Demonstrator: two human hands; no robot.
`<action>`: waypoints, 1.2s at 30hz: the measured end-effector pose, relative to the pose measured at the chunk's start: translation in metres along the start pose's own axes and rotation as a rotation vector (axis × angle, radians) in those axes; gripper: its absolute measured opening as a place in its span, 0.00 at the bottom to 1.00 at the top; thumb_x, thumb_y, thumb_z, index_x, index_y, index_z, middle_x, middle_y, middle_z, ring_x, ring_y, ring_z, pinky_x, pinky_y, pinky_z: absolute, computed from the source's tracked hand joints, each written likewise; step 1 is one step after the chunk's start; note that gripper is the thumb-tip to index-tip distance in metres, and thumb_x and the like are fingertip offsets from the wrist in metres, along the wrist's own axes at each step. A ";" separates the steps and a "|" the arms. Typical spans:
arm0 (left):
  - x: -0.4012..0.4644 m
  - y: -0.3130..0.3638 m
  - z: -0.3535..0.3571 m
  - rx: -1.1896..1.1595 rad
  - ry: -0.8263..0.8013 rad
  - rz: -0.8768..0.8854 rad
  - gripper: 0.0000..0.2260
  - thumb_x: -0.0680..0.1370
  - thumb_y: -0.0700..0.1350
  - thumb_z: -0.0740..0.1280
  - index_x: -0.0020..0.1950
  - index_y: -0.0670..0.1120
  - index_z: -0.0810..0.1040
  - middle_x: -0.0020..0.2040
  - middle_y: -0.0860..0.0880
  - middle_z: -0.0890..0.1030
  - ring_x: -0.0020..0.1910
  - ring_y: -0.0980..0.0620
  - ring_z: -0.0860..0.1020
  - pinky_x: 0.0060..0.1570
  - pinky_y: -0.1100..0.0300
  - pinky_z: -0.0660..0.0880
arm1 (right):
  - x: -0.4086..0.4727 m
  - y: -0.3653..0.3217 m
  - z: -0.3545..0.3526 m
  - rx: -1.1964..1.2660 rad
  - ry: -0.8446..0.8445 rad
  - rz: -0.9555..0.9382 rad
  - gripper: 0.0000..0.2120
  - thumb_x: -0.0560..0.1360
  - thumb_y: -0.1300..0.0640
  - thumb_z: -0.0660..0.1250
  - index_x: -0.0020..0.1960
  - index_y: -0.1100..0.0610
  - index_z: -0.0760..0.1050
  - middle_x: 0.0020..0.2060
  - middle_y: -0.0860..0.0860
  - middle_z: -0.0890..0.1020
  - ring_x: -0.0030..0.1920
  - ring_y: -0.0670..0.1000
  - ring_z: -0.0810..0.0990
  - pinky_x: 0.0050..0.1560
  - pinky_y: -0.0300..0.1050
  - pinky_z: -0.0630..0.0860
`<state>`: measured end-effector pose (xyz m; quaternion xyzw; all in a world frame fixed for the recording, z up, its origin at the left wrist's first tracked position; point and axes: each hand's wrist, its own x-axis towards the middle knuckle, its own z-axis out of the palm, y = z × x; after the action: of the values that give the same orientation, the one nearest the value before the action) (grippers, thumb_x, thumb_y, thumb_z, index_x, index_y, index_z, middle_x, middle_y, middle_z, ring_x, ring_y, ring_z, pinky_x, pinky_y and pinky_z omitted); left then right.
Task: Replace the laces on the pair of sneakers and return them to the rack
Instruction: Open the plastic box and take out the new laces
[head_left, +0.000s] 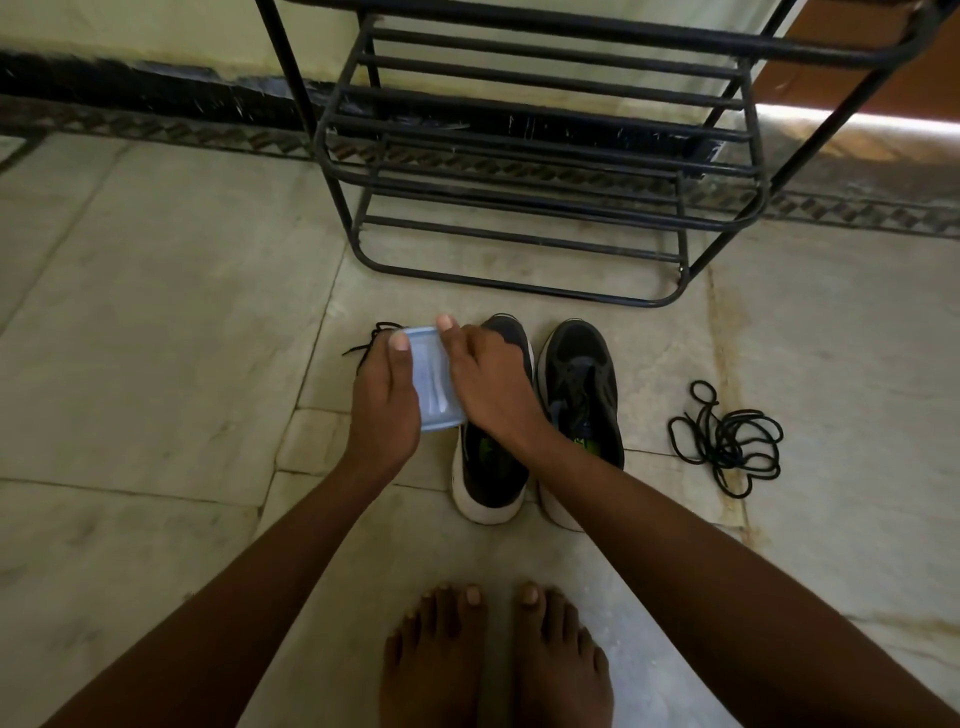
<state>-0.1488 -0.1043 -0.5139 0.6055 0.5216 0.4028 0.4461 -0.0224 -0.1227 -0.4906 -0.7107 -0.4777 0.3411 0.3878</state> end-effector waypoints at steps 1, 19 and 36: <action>-0.004 0.004 0.006 0.005 0.026 0.018 0.17 0.87 0.55 0.52 0.53 0.46 0.74 0.44 0.48 0.79 0.42 0.53 0.79 0.43 0.57 0.78 | -0.001 -0.002 0.000 0.036 -0.001 0.011 0.28 0.85 0.41 0.53 0.35 0.57 0.74 0.31 0.52 0.80 0.31 0.47 0.80 0.34 0.38 0.73; 0.001 0.044 0.031 0.057 -0.006 0.005 0.14 0.88 0.51 0.52 0.50 0.46 0.71 0.40 0.53 0.74 0.35 0.63 0.73 0.38 0.66 0.71 | -0.016 0.018 -0.034 0.346 0.113 0.012 0.17 0.81 0.46 0.64 0.47 0.61 0.79 0.41 0.55 0.84 0.43 0.53 0.83 0.45 0.49 0.79; 0.098 0.128 0.132 -0.072 -0.460 0.241 0.28 0.73 0.34 0.77 0.72 0.45 0.76 0.68 0.46 0.78 0.60 0.48 0.82 0.57 0.47 0.83 | 0.054 0.022 -0.204 0.231 0.579 -0.052 0.17 0.72 0.56 0.71 0.60 0.57 0.82 0.49 0.49 0.86 0.49 0.47 0.85 0.49 0.56 0.85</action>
<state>0.0253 -0.0307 -0.4253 0.7225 0.3160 0.3232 0.5231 0.1774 -0.1230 -0.4208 -0.7170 -0.3233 0.1666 0.5946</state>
